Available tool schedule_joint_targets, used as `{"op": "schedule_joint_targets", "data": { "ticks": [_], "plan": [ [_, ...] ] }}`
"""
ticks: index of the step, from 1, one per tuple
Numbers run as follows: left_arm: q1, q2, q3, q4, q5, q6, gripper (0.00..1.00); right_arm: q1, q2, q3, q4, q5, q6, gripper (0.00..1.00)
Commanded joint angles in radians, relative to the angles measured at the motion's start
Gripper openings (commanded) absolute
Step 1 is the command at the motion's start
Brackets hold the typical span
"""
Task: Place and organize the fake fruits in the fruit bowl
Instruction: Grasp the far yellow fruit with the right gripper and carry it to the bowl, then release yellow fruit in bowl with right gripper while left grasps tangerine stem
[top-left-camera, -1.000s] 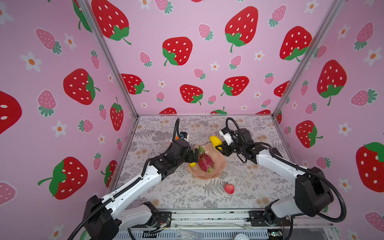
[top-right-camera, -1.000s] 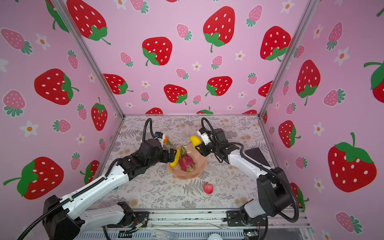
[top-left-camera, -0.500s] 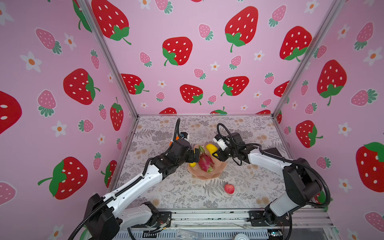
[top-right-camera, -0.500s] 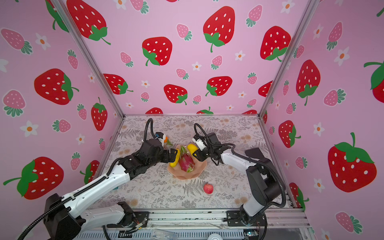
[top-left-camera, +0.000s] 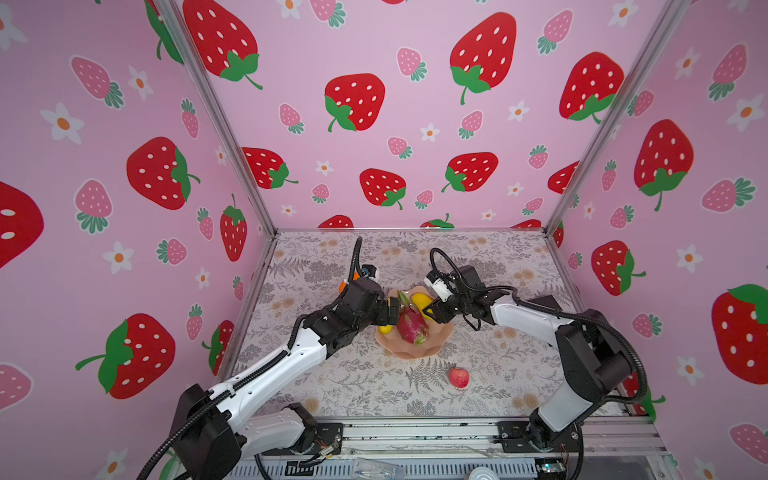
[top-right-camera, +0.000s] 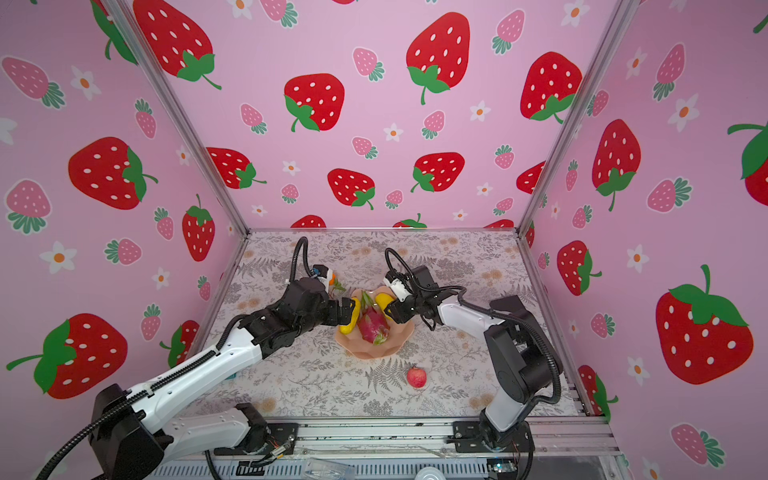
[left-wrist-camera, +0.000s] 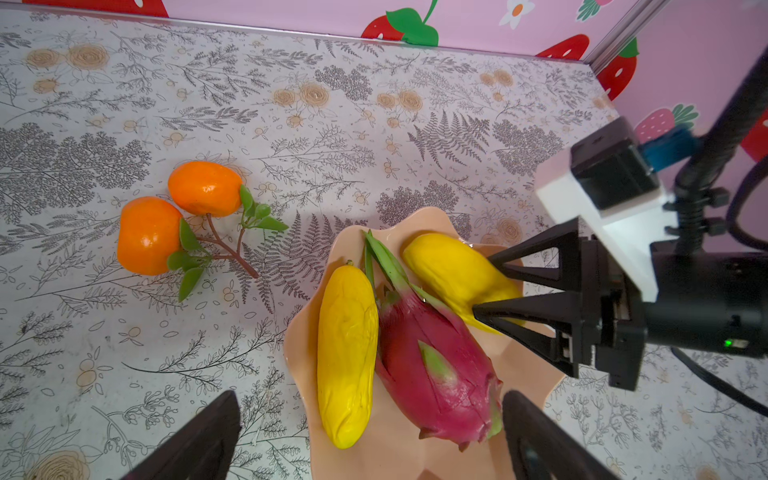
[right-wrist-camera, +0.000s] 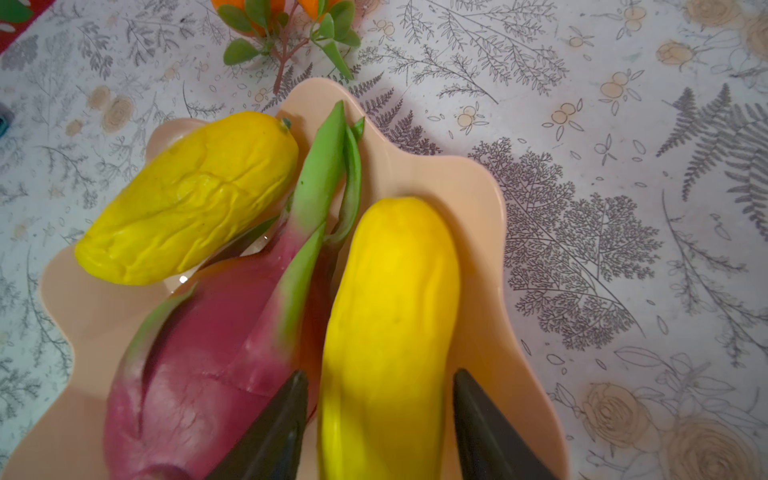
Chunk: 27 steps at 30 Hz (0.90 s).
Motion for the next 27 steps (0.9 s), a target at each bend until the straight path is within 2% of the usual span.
{"op": "schedule_joint_targets", "data": {
  "ticks": [1, 4, 6, 9, 15, 18, 21, 23, 27],
  "plan": [
    [0.003, 0.022, 0.041, -0.023, 0.035, 0.005, 1.0, 0.004, 0.004, 0.032, -0.015, 0.002, -0.023, 0.65],
    [0.003, 0.03, 0.046, -0.028, 0.046, 0.003, 1.0, 0.006, -0.008, 0.046, -0.025, 0.011, -0.026, 0.7],
    [0.009, 0.029, 0.045, -0.029, 0.011, -0.01, 1.0, 0.006, -0.028, 0.057, -0.031, 0.023, -0.023, 0.71],
    [0.066, 0.071, 0.088, -0.095, -0.064, -0.071, 0.96, 0.014, -0.084, 0.069, -0.028, 0.019, -0.023, 0.73],
    [0.2, 0.253, 0.143, -0.07, -0.04, -0.165, 0.8, 0.14, -0.198, 0.07, 0.025, 0.01, -0.016, 0.83],
    [0.228, 0.32, 0.137, -0.014, -0.059, -0.207, 0.72, 0.198, -0.228, 0.031, 0.104, 0.001, 0.047, 0.85],
    [0.248, 0.37, 0.129, 0.044, -0.053, -0.24, 0.68, 0.242, -0.256, -0.028, 0.188, 0.037, 0.101, 0.89],
    [0.259, 0.402, 0.133, 0.067, -0.058, -0.255, 0.65, 0.263, -0.272, -0.062, 0.222, 0.057, 0.122, 0.99],
    [0.294, 0.481, 0.157, 0.096, -0.037, -0.278, 0.6, 0.276, -0.292, -0.115, 0.25, 0.088, 0.137, 0.99]
  ]
}}
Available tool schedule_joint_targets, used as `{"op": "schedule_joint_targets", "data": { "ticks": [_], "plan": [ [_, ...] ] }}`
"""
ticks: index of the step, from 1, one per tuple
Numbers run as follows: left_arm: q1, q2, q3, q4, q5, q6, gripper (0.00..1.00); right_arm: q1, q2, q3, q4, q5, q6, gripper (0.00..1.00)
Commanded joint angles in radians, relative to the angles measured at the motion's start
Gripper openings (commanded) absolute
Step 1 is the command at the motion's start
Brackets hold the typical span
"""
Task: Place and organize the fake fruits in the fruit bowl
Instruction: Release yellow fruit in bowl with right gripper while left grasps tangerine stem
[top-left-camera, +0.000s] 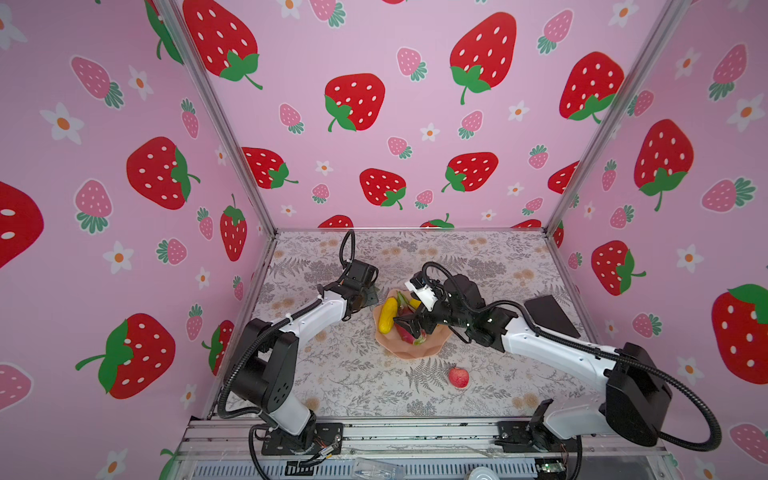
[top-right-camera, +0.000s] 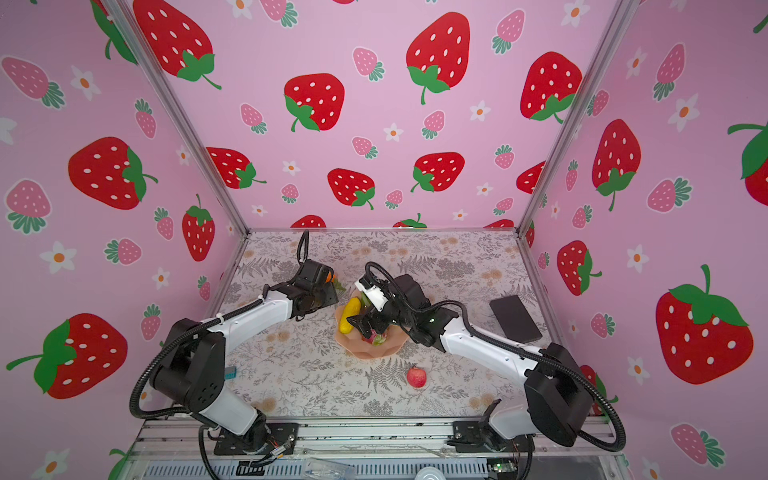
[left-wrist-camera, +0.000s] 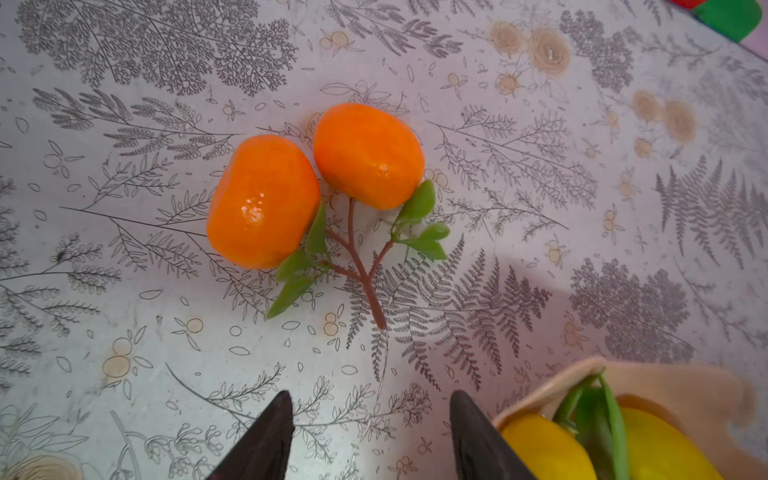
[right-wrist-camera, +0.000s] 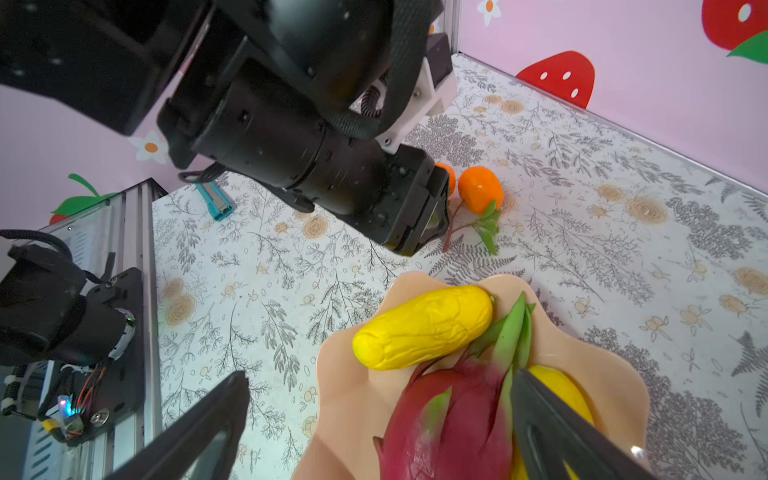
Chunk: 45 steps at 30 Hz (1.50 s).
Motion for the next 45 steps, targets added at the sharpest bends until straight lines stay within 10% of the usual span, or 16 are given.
{"op": "schedule_joint_targets", "data": {
  "ticks": [1, 31, 45],
  "plan": [
    [0.031, 0.057, 0.049, 0.045, 0.006, -0.055, 0.59, 0.007, -0.032, -0.037, 0.05, 0.043, 0.021, 0.99],
    [0.022, 0.349, 0.224, 0.037, -0.054, -0.178, 0.38, 0.007, -0.022, -0.054, 0.009, 0.057, -0.033, 0.99],
    [0.02, 0.227, 0.14, 0.007, -0.082, -0.082, 0.0, 0.006, -0.04, -0.066, 0.005, 0.062, -0.041, 0.99]
  ]
}}
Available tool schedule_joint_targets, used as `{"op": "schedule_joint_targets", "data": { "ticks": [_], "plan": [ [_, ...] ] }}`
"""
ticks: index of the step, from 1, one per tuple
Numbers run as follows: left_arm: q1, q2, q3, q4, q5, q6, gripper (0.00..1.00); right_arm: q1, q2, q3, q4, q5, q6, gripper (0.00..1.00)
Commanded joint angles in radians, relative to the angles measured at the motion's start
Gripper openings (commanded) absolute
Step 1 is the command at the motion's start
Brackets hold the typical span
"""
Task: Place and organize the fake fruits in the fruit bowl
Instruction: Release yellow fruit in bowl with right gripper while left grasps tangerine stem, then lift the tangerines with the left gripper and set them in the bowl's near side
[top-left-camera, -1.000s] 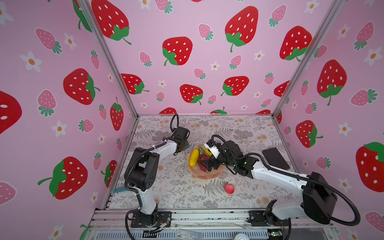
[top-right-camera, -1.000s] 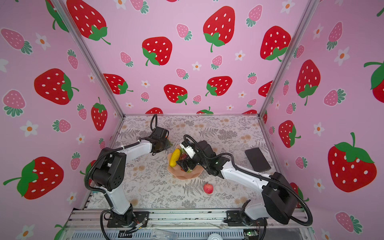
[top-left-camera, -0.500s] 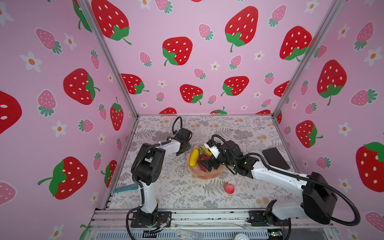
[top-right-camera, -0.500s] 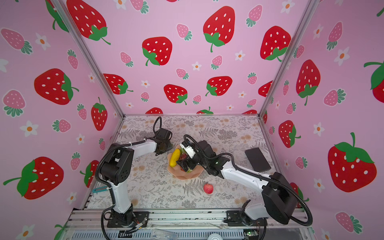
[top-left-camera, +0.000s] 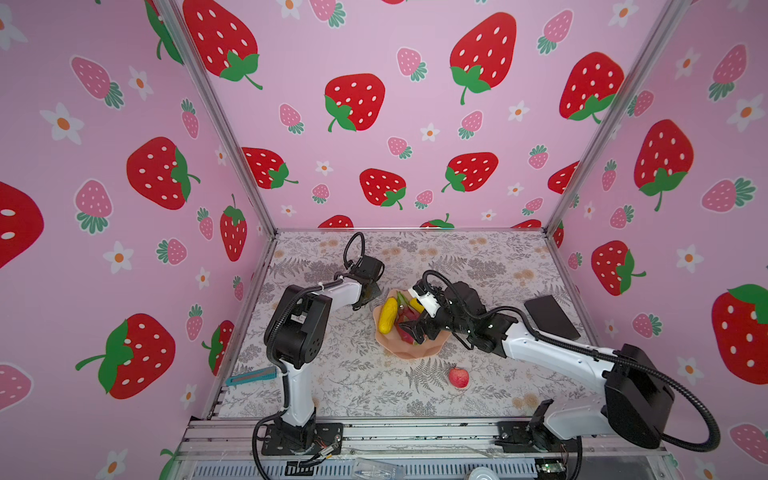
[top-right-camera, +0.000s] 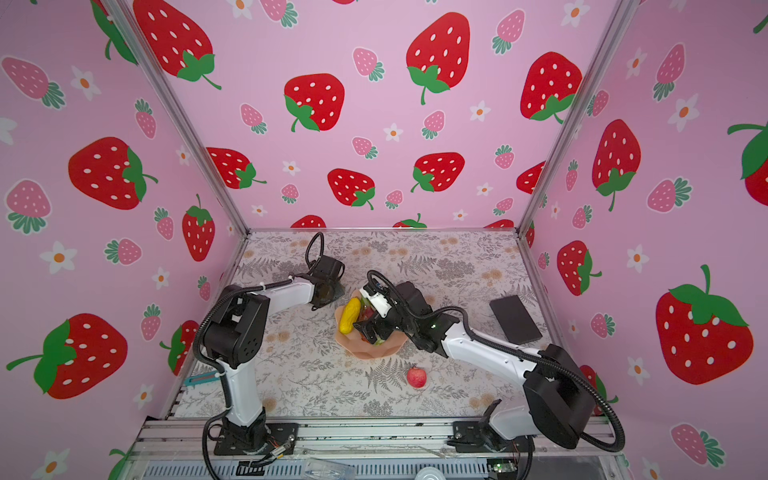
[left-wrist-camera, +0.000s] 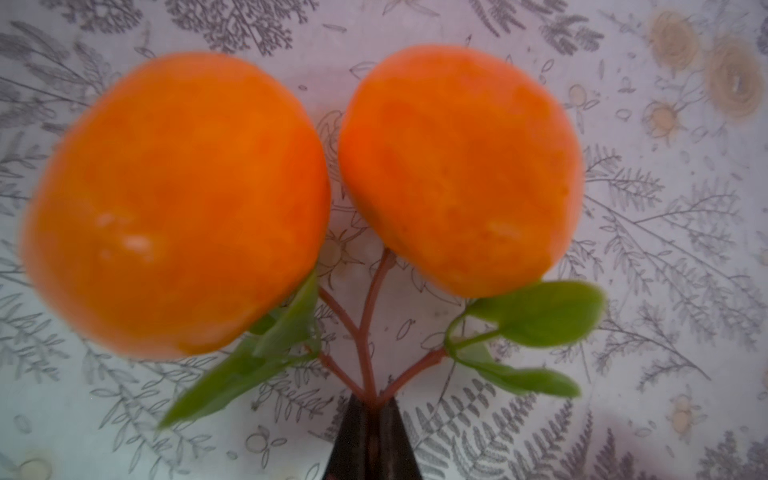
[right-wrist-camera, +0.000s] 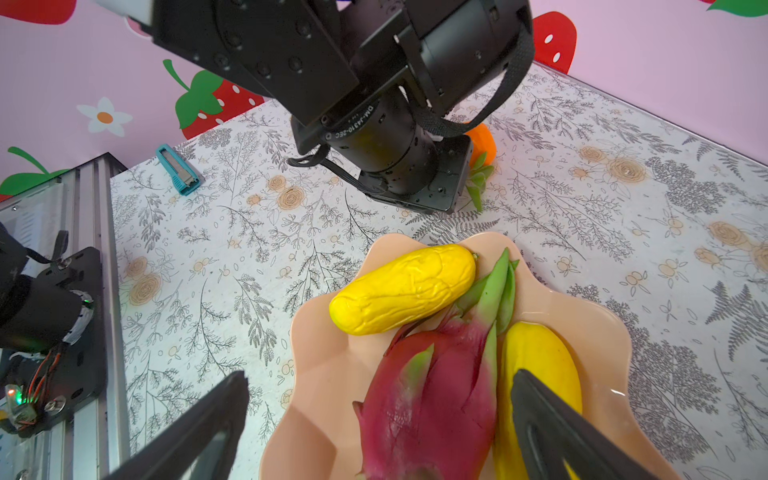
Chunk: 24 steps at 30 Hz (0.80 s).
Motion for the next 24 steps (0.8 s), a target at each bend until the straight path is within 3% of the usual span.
{"op": "schedule_joint_targets", "data": {
  "ticks": [1, 8, 14, 20, 24],
  "plan": [
    [-0.002, -0.102, -0.044, -0.038, -0.046, 0.067, 0.0, 0.004, -0.032, -0.019, 0.007, 0.008, -0.016, 0.99],
    [-0.001, -0.302, -0.189, -0.069, -0.064, 0.222, 0.0, -0.013, -0.062, -0.033, 0.01, 0.01, 0.032, 1.0],
    [-0.034, -0.554, -0.278, -0.189, -0.012, 0.272, 0.0, -0.066, -0.176, -0.134, -0.005, 0.026, 0.134, 0.99],
    [-0.165, -0.757, -0.243, -0.435, 0.026, 0.36, 0.0, -0.104, -0.332, -0.277, -0.034, 0.024, 0.256, 0.99],
    [-0.267, -0.862, -0.223, -0.529, 0.127, 0.411, 0.0, -0.111, -0.421, -0.348, -0.039, 0.026, 0.321, 0.99]
  ]
}}
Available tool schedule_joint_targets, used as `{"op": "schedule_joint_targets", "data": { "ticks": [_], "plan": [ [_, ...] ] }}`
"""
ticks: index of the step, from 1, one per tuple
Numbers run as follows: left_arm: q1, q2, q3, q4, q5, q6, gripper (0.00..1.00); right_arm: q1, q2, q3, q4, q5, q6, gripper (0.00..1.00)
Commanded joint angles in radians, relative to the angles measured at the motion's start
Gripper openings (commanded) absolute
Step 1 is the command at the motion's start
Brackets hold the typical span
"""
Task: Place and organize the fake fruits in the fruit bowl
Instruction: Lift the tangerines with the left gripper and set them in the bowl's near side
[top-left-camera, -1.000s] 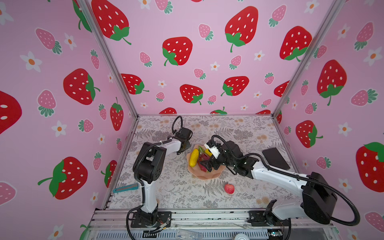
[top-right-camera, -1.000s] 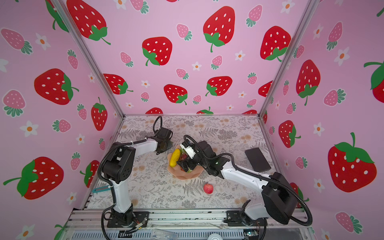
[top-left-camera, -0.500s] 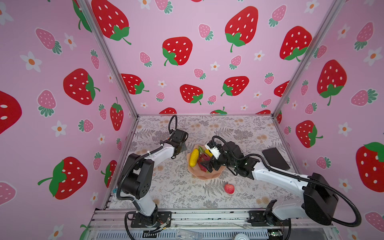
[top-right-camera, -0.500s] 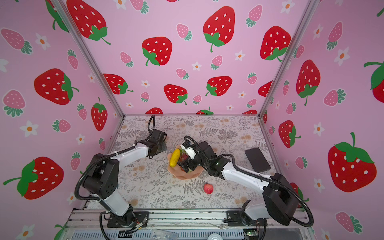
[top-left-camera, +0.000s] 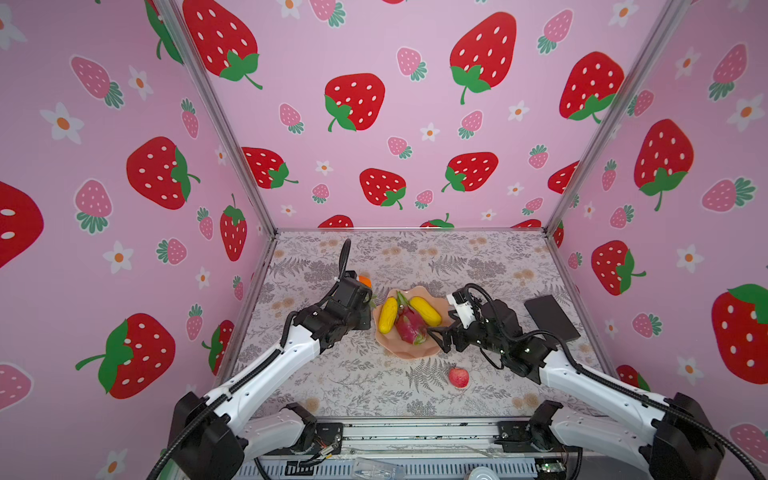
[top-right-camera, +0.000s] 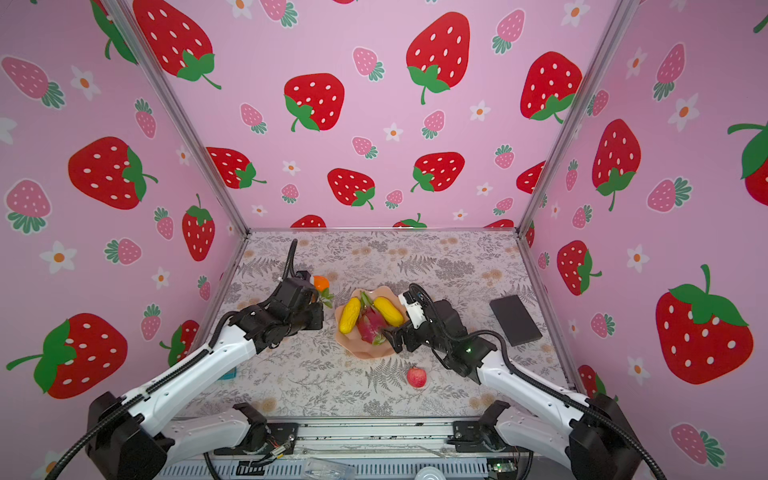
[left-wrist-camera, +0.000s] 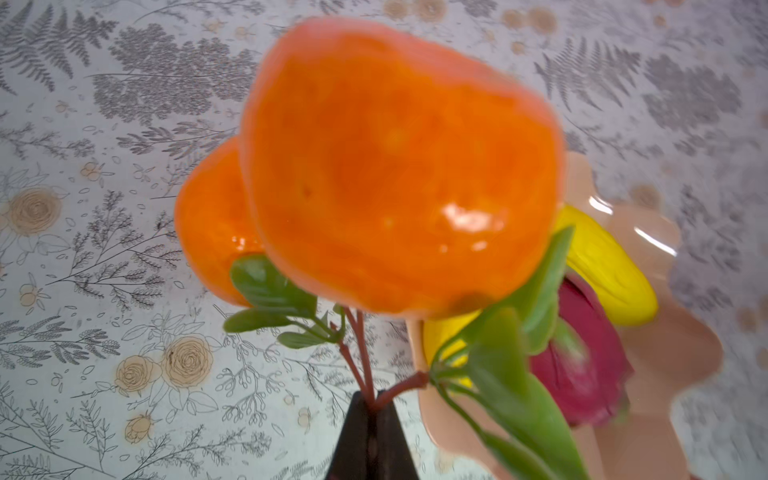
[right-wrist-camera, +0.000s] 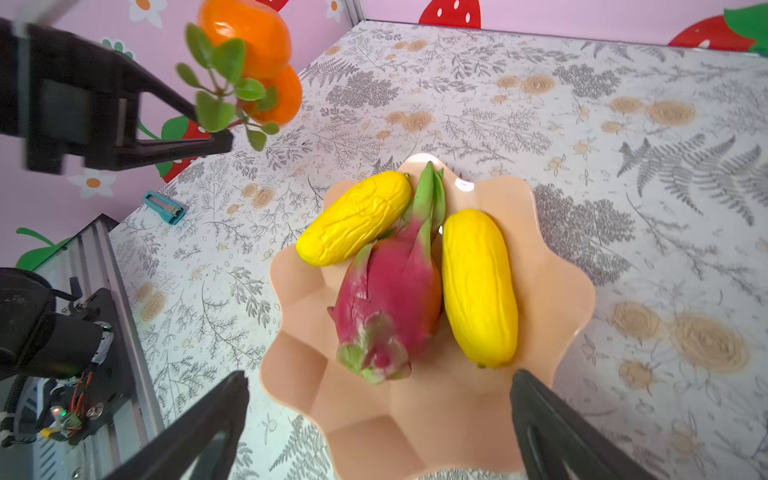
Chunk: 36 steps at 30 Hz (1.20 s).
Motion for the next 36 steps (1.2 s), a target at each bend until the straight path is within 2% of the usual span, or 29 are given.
{"op": "schedule_joint_targets", "data": {
  "ticks": [1, 5, 11, 16, 21, 27, 36],
  "plan": [
    [-0.076, -0.059, 0.058, -0.166, 0.111, 0.072, 0.0, -0.007, -0.06, -0.034, -0.022, 0.007, 0.095, 0.99],
    [-0.201, -0.04, 0.08, -0.253, 0.141, 0.117, 0.0, -0.008, -0.093, -0.047, -0.052, 0.013, 0.117, 0.99],
    [-0.336, 0.059, 0.131, -0.374, 0.058, 0.149, 0.0, -0.008, -0.142, -0.064, -0.054, 0.024, 0.127, 0.99],
    [-0.369, 0.138, 0.197, -0.442, 0.059, 0.198, 0.0, -0.008, -0.139, -0.075, -0.039, 0.021, 0.132, 0.99],
    [-0.378, 0.267, 0.287, -0.554, 0.01, 0.219, 0.0, -0.009, -0.146, -0.08, -0.042, 0.035, 0.137, 0.99],
    [-0.386, 0.323, 0.341, -0.539, -0.002, 0.231, 0.0, -0.013, -0.187, -0.112, -0.076, 0.087, 0.181, 0.99],
    [-0.425, 0.461, 0.41, -0.58, -0.045, 0.31, 0.0, -0.021, -0.243, -0.151, -0.088, 0.093, 0.201, 0.99]
  ]
}}
